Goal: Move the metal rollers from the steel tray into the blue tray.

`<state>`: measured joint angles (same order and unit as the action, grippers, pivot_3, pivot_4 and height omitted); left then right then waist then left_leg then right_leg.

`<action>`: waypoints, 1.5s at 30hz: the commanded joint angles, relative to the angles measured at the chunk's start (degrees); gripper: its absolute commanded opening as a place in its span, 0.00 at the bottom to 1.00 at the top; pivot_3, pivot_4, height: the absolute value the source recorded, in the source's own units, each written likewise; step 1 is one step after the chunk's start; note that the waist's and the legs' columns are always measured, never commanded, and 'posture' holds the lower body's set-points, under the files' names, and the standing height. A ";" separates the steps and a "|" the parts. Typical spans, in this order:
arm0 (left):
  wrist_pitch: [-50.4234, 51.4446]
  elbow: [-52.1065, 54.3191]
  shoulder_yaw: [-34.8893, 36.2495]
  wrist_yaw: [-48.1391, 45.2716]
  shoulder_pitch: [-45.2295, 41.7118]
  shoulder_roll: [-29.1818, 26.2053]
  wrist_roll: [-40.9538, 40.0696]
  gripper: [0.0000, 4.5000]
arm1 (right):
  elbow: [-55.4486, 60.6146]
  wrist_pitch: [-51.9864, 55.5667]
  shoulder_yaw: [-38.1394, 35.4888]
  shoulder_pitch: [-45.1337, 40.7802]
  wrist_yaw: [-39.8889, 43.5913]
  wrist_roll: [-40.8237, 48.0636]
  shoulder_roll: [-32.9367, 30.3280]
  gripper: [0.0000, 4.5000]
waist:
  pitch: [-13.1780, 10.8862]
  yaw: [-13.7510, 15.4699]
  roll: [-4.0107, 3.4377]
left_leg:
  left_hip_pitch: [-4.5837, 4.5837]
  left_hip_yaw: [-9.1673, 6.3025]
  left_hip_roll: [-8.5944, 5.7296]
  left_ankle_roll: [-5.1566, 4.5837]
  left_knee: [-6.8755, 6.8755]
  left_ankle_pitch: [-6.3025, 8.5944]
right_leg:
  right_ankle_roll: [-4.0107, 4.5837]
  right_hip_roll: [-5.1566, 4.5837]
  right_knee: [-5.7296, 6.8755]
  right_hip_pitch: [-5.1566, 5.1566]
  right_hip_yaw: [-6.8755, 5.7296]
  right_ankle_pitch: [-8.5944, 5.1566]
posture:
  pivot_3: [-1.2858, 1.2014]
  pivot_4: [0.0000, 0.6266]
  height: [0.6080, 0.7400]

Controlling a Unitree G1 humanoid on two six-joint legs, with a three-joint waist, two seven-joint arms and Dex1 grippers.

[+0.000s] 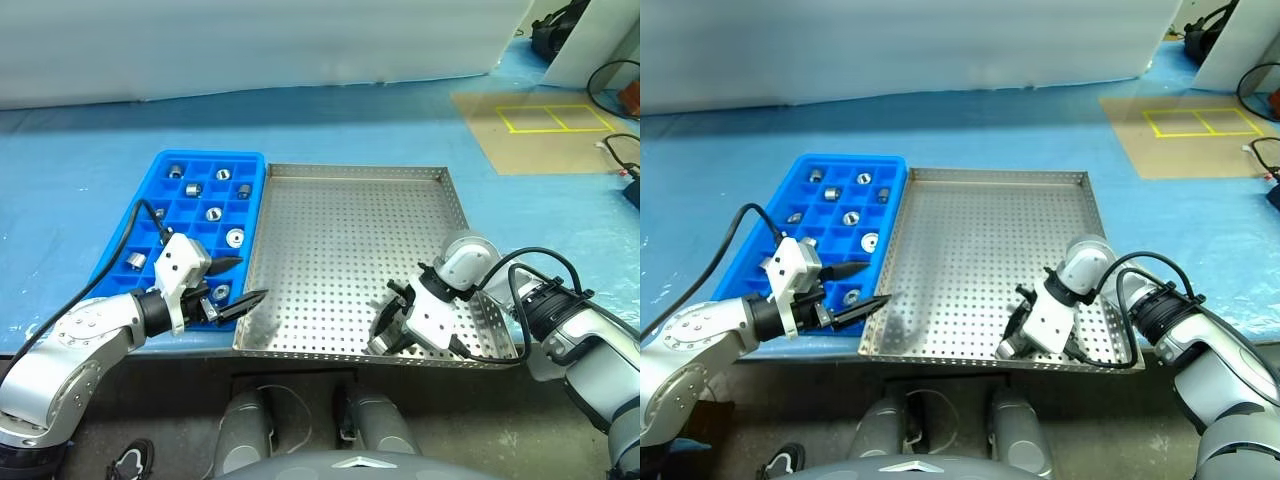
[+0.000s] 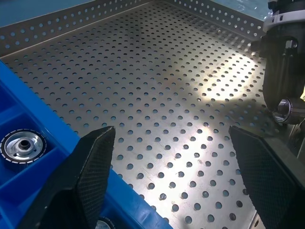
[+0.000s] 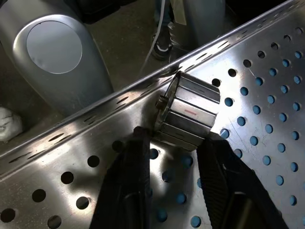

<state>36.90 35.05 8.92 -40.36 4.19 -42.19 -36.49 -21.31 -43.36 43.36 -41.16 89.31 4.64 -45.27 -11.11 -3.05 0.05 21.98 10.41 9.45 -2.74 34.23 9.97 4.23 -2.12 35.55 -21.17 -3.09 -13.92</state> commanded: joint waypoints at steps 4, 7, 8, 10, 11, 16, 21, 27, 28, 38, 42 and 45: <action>-0.45 1.30 1.16 -0.10 -0.72 -0.40 -0.21 0.90 | 5.54 6.64 -0.77 -1.35 2.99 3.45 0.64 0.16 | -0.01 0.33 -0.01 | 0.19 0.00 -0.04 -0.03 -0.03 0.01 | 0.33 -0.03 -0.09 -0.09 0.00 0.18 | 0.40 0.24 1.00; -0.57 1.41 2.19 -0.08 -0.14 -0.55 -0.33 0.90 | 7.52 13.99 -1.52 -3.14 3.14 5.93 1.34 0.16 | -0.02 0.35 -0.04 | 0.23 0.01 -0.03 -0.05 -0.04 0.04 | 0.36 -0.02 -0.13 -0.13 0.00 0.20 | 0.40 0.24 1.00; -0.55 1.50 2.97 -0.14 0.24 -0.74 -0.52 0.90 | 8.05 17.12 -1.62 -4.32 3.19 7.31 1.52 0.16 | -0.03 0.39 -0.06 | 0.28 0.01 -0.03 -0.04 -0.05 0.04 | 0.36 -0.02 -0.13 -0.17 0.00 0.20 | 0.40 0.24 1.00; -0.49 1.99 5.03 -0.61 1.62 -1.37 -0.98 0.90 | 8.23 23.18 -2.74 -6.79 3.19 10.07 3.02 0.16 | -0.04 0.40 -0.06 | 0.34 0.01 -0.03 -0.04 -0.05 0.04 | 0.36 -0.02 -0.12 -0.23 0.00 0.20 | 0.40 0.24 1.00; -0.40 2.42 6.24 -0.95 2.56 -1.79 -1.29 0.90 | 8.60 27.85 -3.68 -8.11 3.19 12.38 4.14 0.16 | -0.04 0.26 -0.05 | 0.33 0.01 -0.03 -0.04 -0.04 0.04 | 0.36 -0.02 -0.12 -0.23 0.00 0.20 | 0.40 0.24 1.00; 1.30 6.92 16.00 -3.14 9.20 -4.52 -5.04 0.90 | 7.27 51.06 -11.22 -15.02 1.03 21.66 14.76 0.16 | -0.06 0.13 -0.07 | 0.35 -0.02 -0.01 0.01 -0.05 0.02 | 0.36 0.01 -0.07 -0.31 0.00 0.20 | 0.42 0.24 1.00; 1.17 6.01 28.07 -3.01 14.24 -5.28 -4.21 0.90 | -0.05 58.15 -15.03 -18.84 -9.39 18.81 29.36 0.16 | -0.05 1.04 -0.05 | 0.50 -0.02 -0.01 0.08 -0.15 0.04 | 0.37 0.01 -0.11 -0.52 0.00 0.20 | 0.44 0.24 1.00; 1.14 8.53 33.13 6.39 16.37 0.45 -0.72 0.90 | -14.96 58.48 -16.07 -25.14 -28.75 8.19 46.84 0.16 | -0.07 2.23 -0.07 | 1.27 0.00 -0.02 0.29 -0.18 -0.08 | 0.42 -0.02 0.21 -1.45 0.03 0.22 | 0.48 0.24 1.00; 1.34 9.51 33.61 8.25 16.91 2.01 -0.65 0.90 | -17.73 57.97 -16.12 -26.13 -30.90 6.80 49.23 0.16 | -0.07 2.42 -0.07 | 1.29 0.00 -0.01 0.34 -0.24 -0.10 | 0.44 -0.01 0.21 -1.52 0.03 0.21 | 0.49 0.24 1.00; 1.98 17.29 34.47 15.51 21.60 8.55 -3.31 0.90 | -35.90 53.89 -18.21 -30.61 -41.61 -1.89 59.15 0.16 | -0.11 5.79 0.04 | 1.23 0.04 -0.12 0.65 -0.86 -0.28 | 0.53 -0.06 0.11 -1.65 0.03 0.15 | 0.53 0.24 1.00; 2.10 18.27 33.29 16.60 21.87 8.83 -4.44 0.90 | -36.31 53.14 -18.29 -29.50 -39.38 -3.43 59.05 0.16 | -0.09 5.76 0.08 | 1.19 0.03 -0.11 0.82 -0.96 -0.38 | 0.54 -0.04 0.23 -1.74 0.03 0.15 | 0.53 0.24 1.00; 2.07 18.22 32.22 16.93 21.68 8.50 -4.79 0.90 | -33.87 53.95 -18.18 -27.99 -36.16 -3.45 58.91 0.16 | -0.08 5.66 0.09 | 1.18 0.03 -0.09 0.87 -1.05 -0.41 | 0.57 -0.01 0.23 -1.79 0.03 0.13 | 0.52 0.24 1.00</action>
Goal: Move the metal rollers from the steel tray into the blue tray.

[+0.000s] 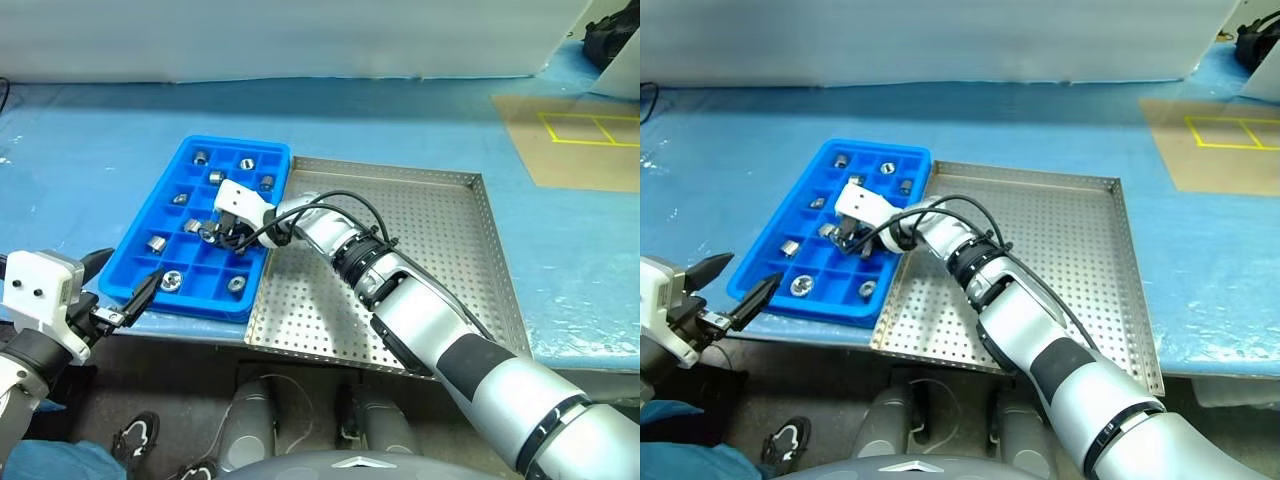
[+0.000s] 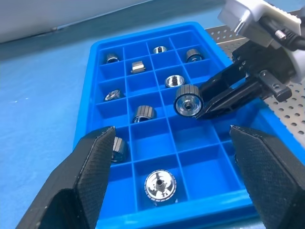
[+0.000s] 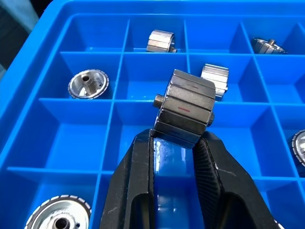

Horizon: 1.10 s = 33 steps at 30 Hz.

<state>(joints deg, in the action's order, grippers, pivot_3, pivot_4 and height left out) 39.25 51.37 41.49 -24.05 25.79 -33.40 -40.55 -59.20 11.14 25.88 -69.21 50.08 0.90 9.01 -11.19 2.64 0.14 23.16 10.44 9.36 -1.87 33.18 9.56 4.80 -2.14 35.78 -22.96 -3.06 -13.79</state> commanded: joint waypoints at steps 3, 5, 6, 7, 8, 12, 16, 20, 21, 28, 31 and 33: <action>-0.24 1.30 -1.50 0.81 -1.04 -0.95 -1.03 0.90 | 8.25 1.28 -0.13 2.04 6.17 0.74 4.67 0.16 | 0.00 -0.05 0.00 | 0.03 0.00 0.04 0.00 -0.02 -0.01 | 0.08 0.04 -0.01 -0.03 0.00 -0.04 | 0.52 0.24 1.00; -0.13 0.80 -2.04 0.99 -1.98 -1.50 -1.28 0.90 | 10.85 3.10 -0.27 2.83 7.55 1.40 4.84 0.16 | 0.01 -0.07 0.01 | 0.03 0.00 0.05 0.00 -0.04 -0.01 | 0.11 0.06 -0.01 -0.03 0.00 -0.06 | 0.52 0.24 1.00; -0.05 0.58 -2.29 1.10 -2.35 -1.72 -1.33 0.90 | 11.48 4.02 -0.56 2.90 7.81 1.63 4.97 0.16 | 0.01 -0.07 0.01 | 0.03 0.00 0.06 0.00 -0.04 -0.01 | 0.12 0.07 -0.01 -0.03 0.00 -0.07 | 0.51 0.24 1.00; 0.00 0.33 -2.65 1.12 -2.71 -1.97 -1.28 0.90 | 11.55 4.44 -0.80 2.76 7.68 1.62 5.17 0.16 | 0.01 -0.08 0.01 | 0.03 0.00 0.06 0.00 -0.04 -0.01 | 0.13 0.08 -0.01 -0.03 0.00 -0.07 | 0.51 0.24 1.00; 0.01 0.15 -3.02 1.02 -2.98 -2.12 -1.41 0.90 | 11.22 4.32 -0.91 2.55 7.02 1.28 5.40 0.16 | 0.01 -0.09 0.01 | 0.01 0.00 0.07 0.00 -0.04 -0.01 | 0.13 0.08 -0.01 -0.03 0.00 -0.07 | 0.51 0.24 1.00; 0.09 0.06 -4.49 1.06 -3.71 -2.52 -1.46 0.90 | 11.15 3.83 -0.62 2.80 6.01 0.78 6.07 0.16 | 0.01 -0.12 0.01 | -0.01 0.01 0.06 0.02 -0.04 -0.02 | 0.13 0.07 0.00 -0.01 0.00 -0.07 | 0.51 0.24 1.00; 0.03 -0.01 -5.18 1.03 -4.00 -2.72 -1.78 0.90 | 10.92 1.98 -0.42 3.67 5.04 0.58 6.37 0.24 | 0.01 -0.17 0.01 | -0.02 0.01 0.07 0.04 -0.04 -0.03 | 0.13 0.07 0.01 -0.01 0.00 -0.07 | 0.51 0.24 1.00; 0.09 -0.05 -5.47 0.90 -3.95 -2.93 -2.06 0.90 | 11.56 3.30 -0.32 4.15 5.88 1.17 6.43 0.52 | 0.01 -0.22 0.02 | -0.01 0.01 0.07 0.04 -0.04 -0.03 | 0.14 0.07 0.00 -0.01 0.00 -0.07 | 0.51 0.24 1.00; 0.09 -0.09 -5.53 0.82 -3.93 -3.03 -2.18 0.90 | 11.87 3.80 -0.39 4.14 5.93 1.31 6.38 0.59 | 0.01 -0.22 0.02 | -0.01 0.01 0.07 0.04 -0.04 -0.03 | 0.14 0.08 0.00 -0.01 0.00 -0.07 | 0.51 0.24 1.00; -0.11 -1.07 -8.27 1.02 -6.40 -3.82 -2.03 0.90 | 12.39 6.74 -4.41 1.19 5.95 3.40 3.86 0.59 | 0.01 -0.14 0.01 | -0.04 0.01 0.07 0.06 -0.04 -0.04 | 0.14 0.08 0.02 0.02 0.00 -0.07 | 0.49 0.24 1.00; -0.31 -2.25 -10.99 1.44 -9.05 -3.99 -1.20 0.90 | 16.97 9.12 -7.08 0.57 9.67 5.98 0.37 0.59 | 0.01 -0.21 0.01 | -0.05 0.01 0.07 0.08 -0.03 -0.06 | 0.14 0.07 0.05 0.04 0.00 -0.06 | 0.49 0.24 1.00; -0.49 -3.17 -13.03 1.38 -10.86 -3.91 -0.87 0.90 | 19.23 11.13 -9.62 -0.11 10.57 7.51 -1.93 0.59 | 0.02 -0.33 0.02 | -0.07 0.01 0.07 0.09 -0.02 -0.07 | 0.14 0.08 0.07 0.04 0.00 -0.06 | 0.48 0.24 1.00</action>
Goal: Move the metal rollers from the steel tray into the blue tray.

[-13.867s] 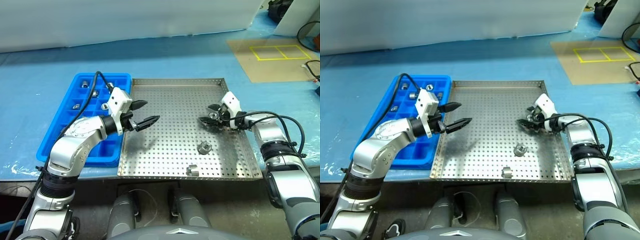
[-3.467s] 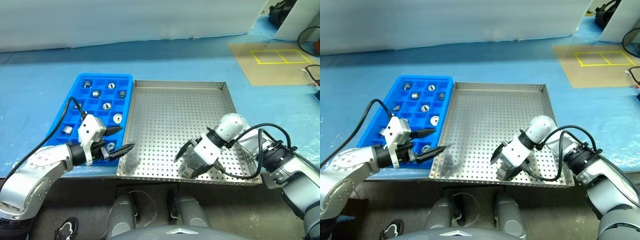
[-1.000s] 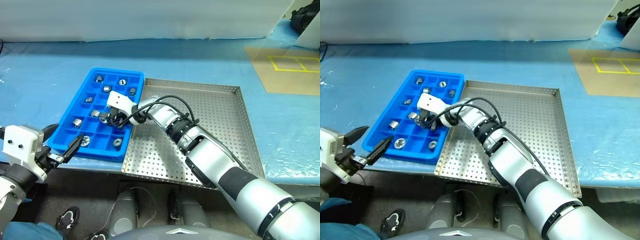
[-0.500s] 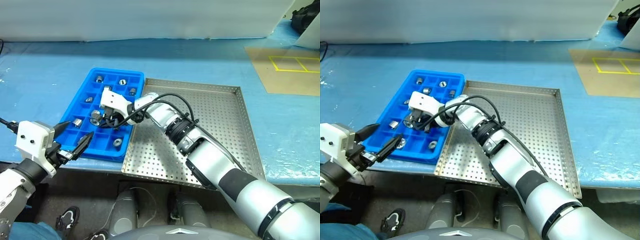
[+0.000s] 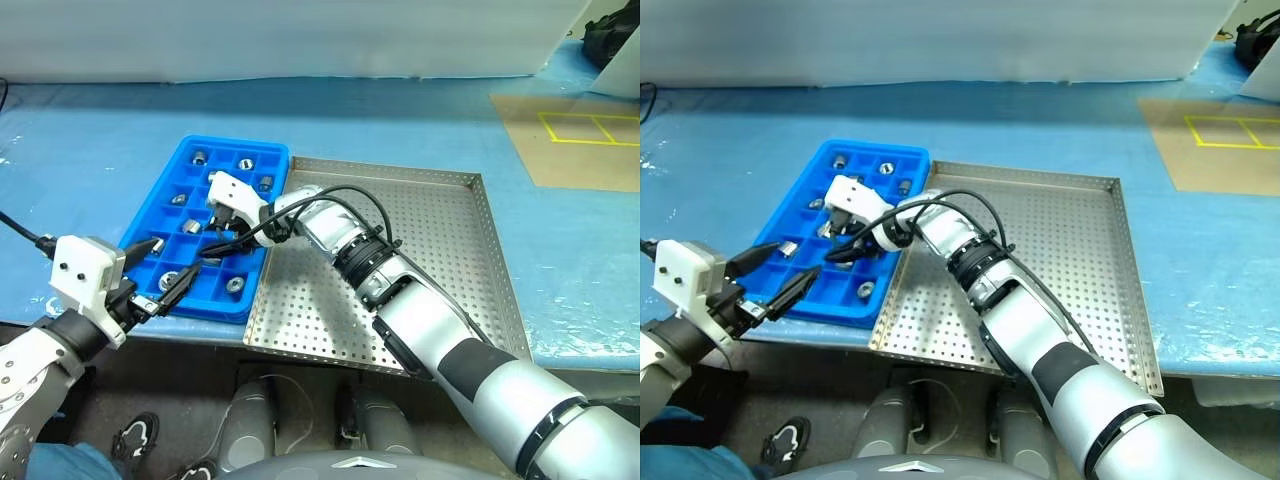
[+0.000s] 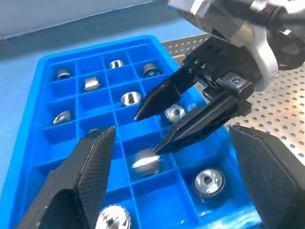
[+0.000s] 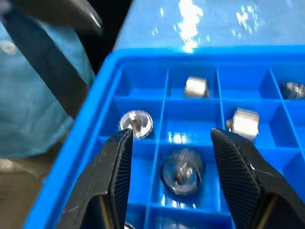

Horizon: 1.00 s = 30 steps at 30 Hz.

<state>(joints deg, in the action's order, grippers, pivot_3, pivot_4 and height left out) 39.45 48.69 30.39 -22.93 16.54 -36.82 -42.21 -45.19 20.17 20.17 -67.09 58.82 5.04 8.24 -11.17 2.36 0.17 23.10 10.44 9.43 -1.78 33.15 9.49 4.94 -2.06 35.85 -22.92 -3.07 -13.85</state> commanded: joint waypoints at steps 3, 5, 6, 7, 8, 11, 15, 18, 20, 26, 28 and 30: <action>-0.95 -1.84 -4.57 0.04 -3.88 -0.36 1.58 0.90 | 8.63 3.65 -5.69 -1.38 1.74 3.89 -4.07 0.59 | 0.01 -0.02 0.02 | 0.00 0.00 0.00 0.07 0.00 -0.05 | 0.00 0.00 0.00 0.01 0.00 0.00 | 0.47 0.24 1.00; -1.13 -2.37 -5.85 -0.31 -4.76 -0.30 1.85 0.90 | 12.00 5.45 -6.01 -0.12 2.71 4.47 -5.97 0.59 | 0.02 -0.03 0.02 | -0.01 0.00 -0.03 0.16 0.02 -0.11 | 0.00 -0.01 -0.02 0.06 0.00 0.01 | 0.47 0.24 1.00; -1.26 -2.61 -6.40 -0.46 -5.10 -0.31 2.02 0.90 | 14.03 6.44 -6.20 0.59 3.44 5.02 -7.28 0.59 | 0.02 -0.12 0.02 | -0.01 0.00 -0.03 0.16 0.02 -0.11 | 0.00 -0.01 -0.03 0.07 0.00 0.01 | 0.46 0.24 1.00; -1.39 -2.91 -6.90 -0.58 -5.51 -0.31 2.16 0.90 | 16.01 7.54 -6.71 1.23 4.25 5.77 -8.74 0.59 | 0.02 -0.18 0.03 | -0.01 0.00 -0.03 0.17 0.03 -0.12 | 0.00 -0.01 -0.02 0.07 0.00 0.01 | 0.46 0.24 1.00; -1.52 -3.18 -7.39 -0.63 -5.97 -0.29 2.36 0.90 | 17.79 8.68 -7.24 1.80 4.88 6.53 -10.09 0.59 | 0.02 -0.19 0.03 | -0.01 0.00 -0.02 0.18 0.03 -0.13 | 0.00 0.00 -0.03 0.08 0.00 0.01 | 0.46 0.24 1.00; -2.24 -5.08 -10.69 0.32 -9.92 0.71 3.92 0.90 | 24.22 12.85 -10.20 4.53 9.01 11.15 -15.69 0.59 | 0.01 0.02 0.01 | -0.01 -0.01 -0.01 0.17 0.03 -0.13 | 0.00 0.01 -0.02 0.08 0.00 0.01 | 0.46 0.24 1.00; -2.91 -7.40 -14.73 1.60 -15.07 2.73 5.86 0.90 | 29.78 12.58 -11.21 8.77 11.83 13.53 -20.81 0.59 | 0.04 -0.10 0.01 | -0.03 -0.01 -0.01 0.16 0.11 -0.14 | -0.01 0.00 -0.02 0.16 -0.01 0.02 | 0.46 0.24 1.00; -3.08 -8.96 -16.39 2.13 -17.86 3.96 7.09 0.90 | 30.61 11.34 -11.69 10.58 10.21 13.13 -22.58 0.59 | 0.04 -0.41 0.01 | -0.10 -0.02 0.00 0.16 0.13 -0.15 | 0.00 0.01 0.00 0.21 -0.01 0.02 | 0.45 0.24 1.00; -2.94 -9.53 -16.66 1.67 -19.33 4.20 6.83 0.90 | 30.39 10.91 -12.46 11.27 8.43 12.88 -23.40 0.59 | 0.04 -0.85 0.01 | -0.11 -0.02 0.01 0.16 0.13 -0.15 | 0.02 0.03 0.01 0.20 -0.01 0.03 | 0.45 0.24 1.00; -3.21 -12.13 -15.71 0.67 -20.86 4.31 6.83 0.90 | 31.12 9.60 -12.44 13.35 6.14 12.83 -25.00 0.59 | 0.04 -1.40 0.00 | -0.06 -0.03 0.01 0.13 0.15 -0.14 | 0.02 0.03 -0.07 0.22 -0.01 0.03 | 0.44 0.24 1.00; -3.36 -12.73 -16.01 1.52 -22.31 5.23 6.83 0.90 | 31.73 10.09 -12.64 13.74 5.46 13.58 -24.75 0.59 | 0.04 -1.42 0.00 | -0.03 -0.03 0.01 0.11 0.15 -0.14 | 0.02 0.03 -0.08 0.20 -0.01 0.03 | 0.45 0.24 1.00; -3.39 -12.92 -16.45 2.05 -23.04 5.92 7.10 0.90 | 32.40 10.77 -12.74 14.00 4.94 14.26 -24.54 0.59 | 0.04 -1.41 0.00 | -0.01 -0.03 0.00 0.10 0.17 -0.14 | 0.02 0.03 -0.06 0.19 -0.01 0.03 | 0.45 0.24 1.00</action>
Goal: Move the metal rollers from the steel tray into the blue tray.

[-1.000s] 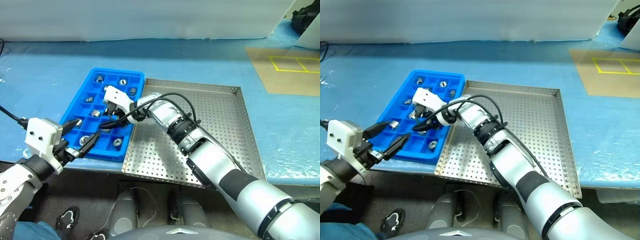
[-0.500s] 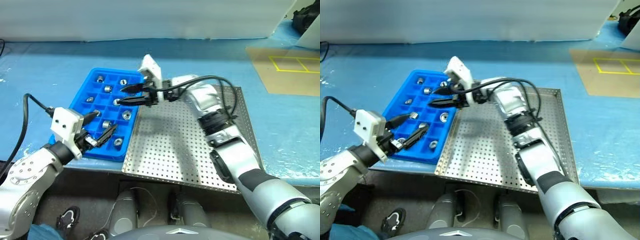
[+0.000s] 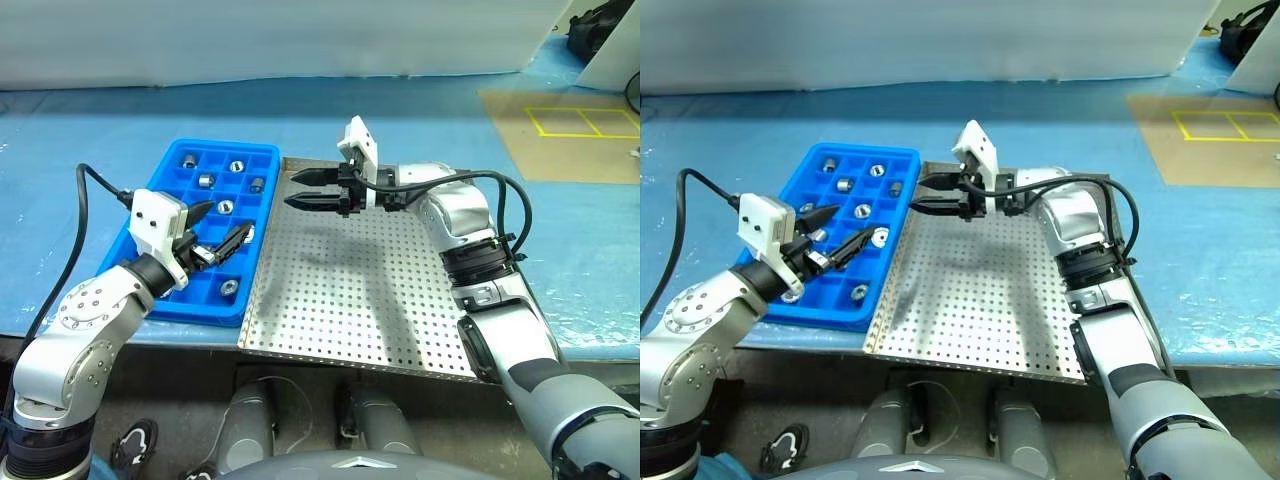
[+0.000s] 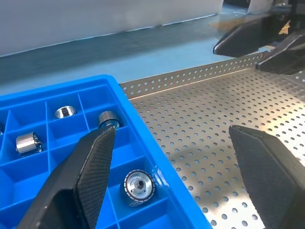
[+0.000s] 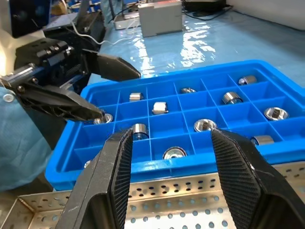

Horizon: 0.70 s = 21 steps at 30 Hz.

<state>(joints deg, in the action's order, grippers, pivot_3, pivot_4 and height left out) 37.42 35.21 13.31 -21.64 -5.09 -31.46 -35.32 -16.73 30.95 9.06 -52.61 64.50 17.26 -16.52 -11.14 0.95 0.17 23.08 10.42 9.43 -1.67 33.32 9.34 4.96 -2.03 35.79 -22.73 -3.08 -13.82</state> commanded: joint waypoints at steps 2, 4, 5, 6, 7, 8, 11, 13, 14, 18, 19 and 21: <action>-1.59 0.84 0.01 0.88 -1.08 1.12 0.82 0.90 | 4.37 -0.06 -1.24 -0.38 -0.15 2.43 -0.06 0.59 | 0.00 -0.01 0.00 | 0.00 0.00 0.00 -0.01 0.01 0.00 | 0.00 0.00 0.01 0.01 0.00 0.00 | 0.45 0.24 1.00; -1.82 1.09 0.03 0.92 -0.56 1.42 1.13 0.90 | 4.23 -0.35 -0.88 -0.53 0.33 2.47 -0.45 0.59 | 0.00 0.02 0.00 | -0.02 0.00 0.00 -0.02 0.01 0.00 | 0.00 0.00 0.01 0.02 0.00 0.00 | 0.45 0.24 1.00; -1.93 1.17 0.24 1.00 -0.40 1.56 1.17 0.90 | 3.75 -0.68 -0.83 -0.82 0.26 2.22 -0.56 0.59 | 0.00 0.04 0.00 | -0.02 0.00 0.00 -0.03 0.01 0.01 | 0.00 0.00 0.00 0.03 -0.01 0.00 | 0.45 0.24 1.00; -2.02 1.17 0.44 1.11 -0.38 1.67 1.23 0.90 | 3.11 -0.95 -0.87 -1.23 0.04 1.95 -0.55 0.59 | 0.00 0.05 0.00 | 0.00 0.00 0.00 -0.03 0.01 0.01 | 0.00 -0.01 0.00 0.02 -0.01 0.00 | 0.45 0.24 1.00; -2.16 1.12 0.59 1.25 -0.37 1.81 1.35 0.90 | 2.38 -1.06 -1.02 -1.68 -0.41 1.72 -0.42 0.59 | 0.00 0.06 0.00 | -0.01 -0.01 0.00 -0.03 0.01 0.01 | 0.00 -0.01 0.00 0.03 -0.01 0.00 | 0.45 0.24 1.00; -2.25 1.07 0.66 1.38 -0.39 1.96 1.45 0.90 | 1.84 -1.15 -1.11 -1.98 -0.76 1.55 -0.33 0.59 | 0.00 0.06 0.00 | -0.01 -0.01 0.00 -0.03 0.02 0.01 | 0.00 -0.01 0.00 0.03 -0.01 0.00 | 0.45 0.24 1.00; -2.37 1.06 0.32 1.33 -0.58 2.20 1.87 0.90 | 1.36 -1.75 -0.49 -2.06 -0.92 0.94 -0.56 0.59 | 0.00 0.06 0.00 | -0.01 -0.01 0.00 -0.03 0.03 0.01 | 0.00 -0.01 0.01 0.04 -0.01 0.00 | 0.45 0.24 1.00; -2.48 1.13 0.09 1.26 -0.70 2.34 2.10 0.90 | 1.22 -2.20 -0.20 -2.03 -0.72 0.68 -0.82 0.59 | 0.00 0.06 0.00 | -0.01 -0.01 0.00 -0.03 0.03 0.00 | 0.00 -0.01 0.00 0.04 -0.02 0.00 | 0.45 0.24 1.00; -2.61 1.12 0.06 1.24 -0.72 2.40 2.24 0.90 | 1.10 -2.28 -0.23 -2.11 -0.76 0.62 -0.89 0.59 | 0.00 0.05 0.00 | -0.01 -0.01 0.00 -0.03 0.03 0.00 | 0.00 -0.01 0.00 0.04 -0.02 0.00 | 0.45 0.24 1.00; -3.31 0.91 0.14 1.26 -0.25 2.86 2.88 0.90 | 0.61 -2.36 -0.83 -2.56 -0.97 0.60 -1.58 0.59 | 0.00 0.01 0.00 | 0.00 -0.01 0.00 -0.04 0.03 0.00 | 0.00 -0.01 0.00 0.04 -0.02 0.00 | 0.44 0.24 1.00; -3.42 0.82 0.17 1.20 -0.13 2.98 3.02 0.90 | 0.55 -2.36 -0.82 -2.52 -1.20 0.42 -1.82 0.59 | 0.00 0.01 0.00 | 0.00 -0.01 0.00 -0.04 0.03 0.00 | 0.00 -0.01 0.00 0.04 -0.02 0.00 | 0.44 0.24 1.00; -3.56 0.75 0.23 1.10 0.00 3.14 3.16 0.90 | 0.59 -2.41 -0.71 -2.28 -1.58 0.12 -2.25 0.59 | 0.00 -0.04 0.00 | -0.01 -0.01 0.00 -0.05 0.03 0.00 | 0.00 -0.01 0.00 0.04 -0.02 0.00 | 0.44 0.24 1.00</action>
<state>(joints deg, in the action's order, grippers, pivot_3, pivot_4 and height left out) 35.31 35.01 13.04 -20.55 -5.28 -28.39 -32.46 -17.26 29.41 9.26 -53.44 63.24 17.20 -18.22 -11.14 0.91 0.16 23.07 10.41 9.43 -1.72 33.35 9.35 4.96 -2.04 35.79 -22.69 -3.10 -13.82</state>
